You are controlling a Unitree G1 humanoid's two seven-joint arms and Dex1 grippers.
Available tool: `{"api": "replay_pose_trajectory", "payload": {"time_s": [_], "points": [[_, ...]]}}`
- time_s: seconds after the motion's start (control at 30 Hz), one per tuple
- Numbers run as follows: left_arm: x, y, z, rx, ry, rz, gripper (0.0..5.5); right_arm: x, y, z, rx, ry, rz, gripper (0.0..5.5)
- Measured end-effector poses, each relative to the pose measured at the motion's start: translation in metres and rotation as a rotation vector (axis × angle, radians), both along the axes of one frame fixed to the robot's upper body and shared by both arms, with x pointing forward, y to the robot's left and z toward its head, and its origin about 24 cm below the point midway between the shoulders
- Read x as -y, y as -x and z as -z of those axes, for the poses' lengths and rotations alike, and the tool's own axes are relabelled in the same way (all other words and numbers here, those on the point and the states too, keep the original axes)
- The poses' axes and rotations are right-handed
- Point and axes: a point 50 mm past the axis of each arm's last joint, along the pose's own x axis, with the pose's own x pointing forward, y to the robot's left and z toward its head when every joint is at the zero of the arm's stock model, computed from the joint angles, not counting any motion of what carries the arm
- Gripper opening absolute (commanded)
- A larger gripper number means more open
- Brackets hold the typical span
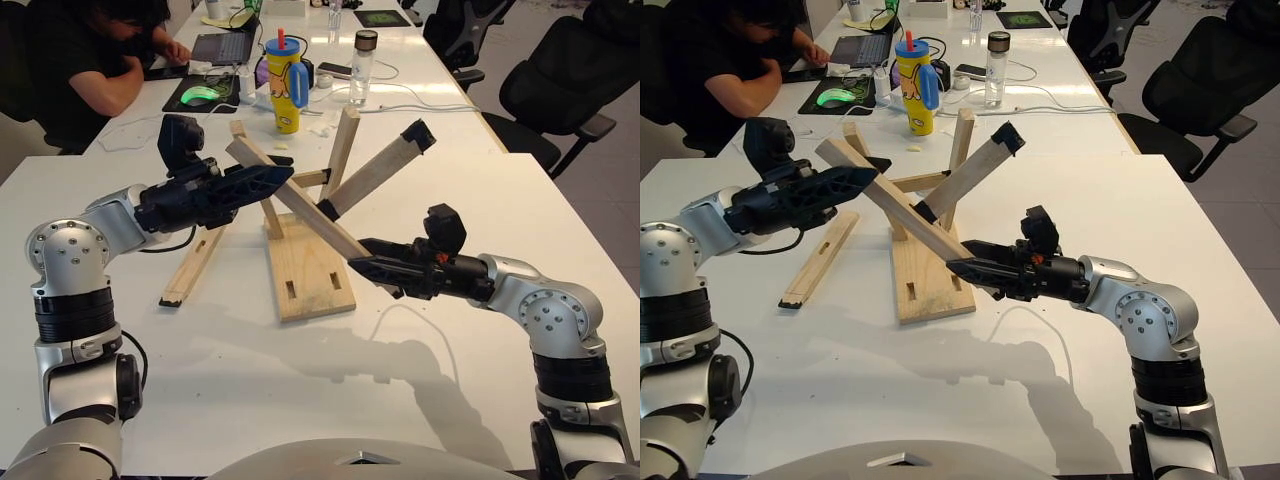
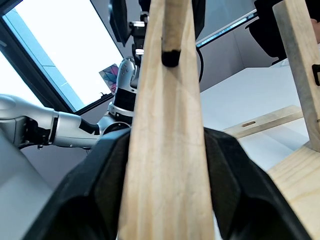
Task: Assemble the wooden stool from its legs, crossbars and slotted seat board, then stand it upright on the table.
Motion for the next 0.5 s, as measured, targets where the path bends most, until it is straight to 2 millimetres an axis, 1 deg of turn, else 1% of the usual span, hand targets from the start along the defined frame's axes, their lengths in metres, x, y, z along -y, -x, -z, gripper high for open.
{"api": "replay_pose_trajectory", "payload": {"time_s": [0.03,0.23,0.4,0.43,0.5], "points": [[0.0,0.0,0.001,0.0,-0.008,0.002,3.06,0.0,0.0,0.0,0.0,0.0,-0.003,2.08],[-0.004,0.002,0.007,-0.003,-0.084,0.019,2.19,0.001,0.001,0.001,-0.001,0.001,-0.013,2.08],[-0.008,0.005,0.01,0.007,-0.093,0.046,2.11,0.001,0.001,0.004,-0.018,-0.002,-0.029,2.08],[-0.009,0.005,0.012,0.006,-0.096,0.047,2.11,0.001,0.001,0.005,-0.026,-0.002,-0.032,2.44],[-0.013,0.007,0.015,0.0,-0.108,0.041,2.05,0.001,0.0,0.006,-0.028,0.001,-0.027,2.7]]}}
